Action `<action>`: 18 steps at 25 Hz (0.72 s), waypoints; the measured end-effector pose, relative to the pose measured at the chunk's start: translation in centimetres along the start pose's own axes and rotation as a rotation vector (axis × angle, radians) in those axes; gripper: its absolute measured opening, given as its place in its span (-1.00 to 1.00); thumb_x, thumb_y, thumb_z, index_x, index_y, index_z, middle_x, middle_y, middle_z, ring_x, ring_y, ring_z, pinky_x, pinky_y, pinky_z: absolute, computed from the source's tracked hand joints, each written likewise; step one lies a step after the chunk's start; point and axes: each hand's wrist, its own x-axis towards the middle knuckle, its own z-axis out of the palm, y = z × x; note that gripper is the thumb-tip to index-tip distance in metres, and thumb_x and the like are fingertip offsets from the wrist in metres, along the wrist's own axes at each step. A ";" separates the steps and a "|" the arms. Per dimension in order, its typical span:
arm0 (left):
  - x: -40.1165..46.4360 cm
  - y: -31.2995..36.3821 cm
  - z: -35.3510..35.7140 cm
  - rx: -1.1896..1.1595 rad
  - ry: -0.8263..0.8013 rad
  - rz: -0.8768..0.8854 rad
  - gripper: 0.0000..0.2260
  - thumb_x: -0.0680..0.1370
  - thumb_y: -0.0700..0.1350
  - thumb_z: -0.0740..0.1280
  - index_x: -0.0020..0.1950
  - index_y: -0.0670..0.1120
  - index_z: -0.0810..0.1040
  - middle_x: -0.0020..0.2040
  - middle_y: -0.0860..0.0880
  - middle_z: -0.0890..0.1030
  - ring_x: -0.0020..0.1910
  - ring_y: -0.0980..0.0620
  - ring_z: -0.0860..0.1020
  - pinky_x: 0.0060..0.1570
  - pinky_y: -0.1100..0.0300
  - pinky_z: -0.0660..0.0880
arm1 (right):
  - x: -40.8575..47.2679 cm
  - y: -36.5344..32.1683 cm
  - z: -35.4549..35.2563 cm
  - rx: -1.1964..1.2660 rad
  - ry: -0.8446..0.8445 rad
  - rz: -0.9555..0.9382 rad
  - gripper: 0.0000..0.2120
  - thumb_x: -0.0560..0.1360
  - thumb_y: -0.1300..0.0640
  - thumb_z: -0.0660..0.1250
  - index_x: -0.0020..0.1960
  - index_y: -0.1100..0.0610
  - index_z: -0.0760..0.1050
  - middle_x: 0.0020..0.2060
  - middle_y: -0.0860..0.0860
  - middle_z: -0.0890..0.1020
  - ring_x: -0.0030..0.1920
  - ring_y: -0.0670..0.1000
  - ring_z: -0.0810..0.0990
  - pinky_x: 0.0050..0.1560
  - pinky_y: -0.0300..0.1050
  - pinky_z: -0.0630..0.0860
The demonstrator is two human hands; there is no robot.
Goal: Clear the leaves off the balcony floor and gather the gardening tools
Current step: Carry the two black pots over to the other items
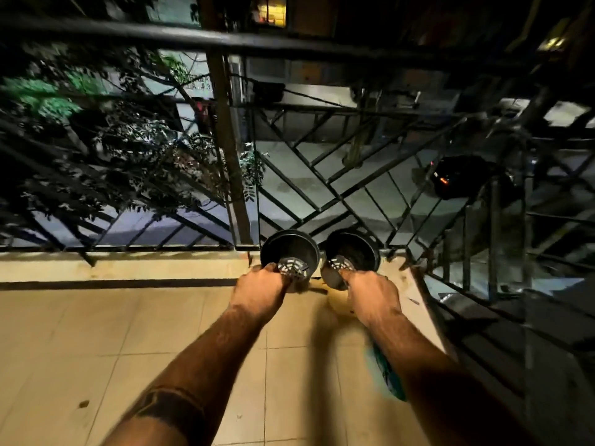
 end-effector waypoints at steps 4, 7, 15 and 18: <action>4.7 -1.6 12.4 0.008 -0.026 -0.022 -0.65 0.66 0.03 0.20 0.46 0.12 0.36 0.27 -0.09 0.49 0.22 -0.14 0.50 0.08 -0.06 0.51 | 5.6 -1.4 12.8 0.040 -0.007 -0.008 -0.68 0.61 0.04 0.27 0.35 -0.14 0.41 0.05 0.03 0.65 0.07 0.08 0.65 0.02 -0.01 0.52; 8.0 -2.4 21.6 0.031 0.005 0.015 -0.68 0.67 0.04 0.17 0.43 0.14 0.40 0.27 -0.07 0.51 0.22 -0.13 0.51 0.07 -0.05 0.52 | 9.1 -2.0 22.0 0.040 0.033 -0.011 -0.60 0.59 0.03 0.28 0.40 -0.21 0.38 0.04 -0.01 0.67 0.08 0.07 0.66 0.00 -0.02 0.53; 15.4 -2.8 47.2 -0.019 0.002 0.046 -0.71 0.67 0.02 0.15 0.39 0.14 0.43 0.30 -0.05 0.48 0.25 -0.13 0.48 0.08 0.01 0.51 | 16.8 -3.3 44.9 0.068 -0.041 -0.018 -0.59 0.59 0.02 0.27 0.43 -0.17 0.38 0.14 0.05 0.62 0.12 0.11 0.62 0.09 0.01 0.59; 17.4 -3.1 53.5 -0.038 -0.027 0.065 -0.58 0.65 -0.04 0.22 0.48 0.26 0.31 0.34 -0.03 0.46 0.28 -0.12 0.48 0.11 0.04 0.51 | 18.5 -3.2 50.5 0.093 -0.057 -0.019 -0.60 0.60 0.08 0.24 0.42 -0.15 0.41 0.19 0.05 0.61 0.17 0.10 0.59 0.15 0.03 0.57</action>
